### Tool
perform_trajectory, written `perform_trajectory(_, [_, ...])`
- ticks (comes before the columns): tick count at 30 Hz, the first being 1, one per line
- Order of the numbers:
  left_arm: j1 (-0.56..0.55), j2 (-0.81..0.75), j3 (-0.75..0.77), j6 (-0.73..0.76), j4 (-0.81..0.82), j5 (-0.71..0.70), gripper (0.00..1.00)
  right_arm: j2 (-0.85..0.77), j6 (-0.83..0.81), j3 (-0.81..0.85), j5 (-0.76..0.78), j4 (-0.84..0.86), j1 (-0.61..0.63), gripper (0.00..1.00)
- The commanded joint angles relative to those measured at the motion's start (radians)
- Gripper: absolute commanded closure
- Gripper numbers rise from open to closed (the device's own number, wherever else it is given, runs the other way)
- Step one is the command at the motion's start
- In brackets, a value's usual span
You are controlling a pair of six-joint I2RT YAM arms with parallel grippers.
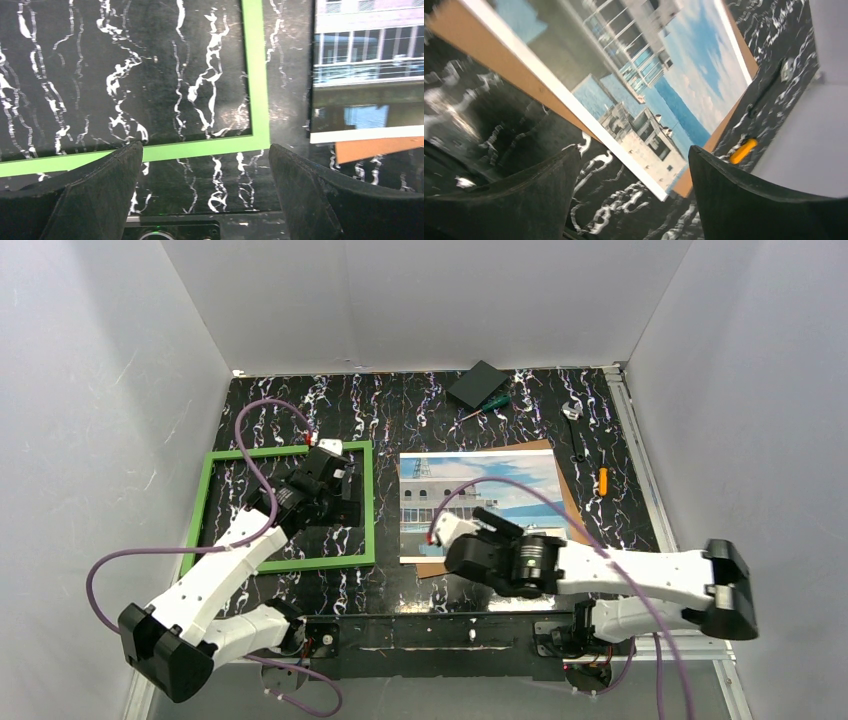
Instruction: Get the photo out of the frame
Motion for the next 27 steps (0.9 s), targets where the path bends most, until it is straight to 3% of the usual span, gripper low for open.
perform_trajectory(1, [0.003,-0.041,0.042,-0.062,-0.037,0.101,0.02,-0.225,0.306,0.033,0.101,0.020,-0.001,0.12])
perform_trajectory(6, [0.003,-0.066,0.113,-0.114,-0.020,0.134,0.02,-0.528,0.606,0.011,0.191,0.008,-0.006,0.08])
perform_trajectory(14, [0.003,-0.234,0.150,-0.109,0.067,0.088,0.02,-0.903,0.759,-0.040,0.211,0.043,-0.006,0.08])
perform_trajectory(22, [0.003,-0.445,0.102,-0.037,0.223,0.007,0.02,-0.943,0.781,0.076,0.287,-0.069,-0.006,0.08])
perform_trajectory(27, [0.003,-0.485,0.102,-0.012,0.243,-0.004,0.02,-0.931,0.713,0.089,0.289,0.022,-0.006,0.08])
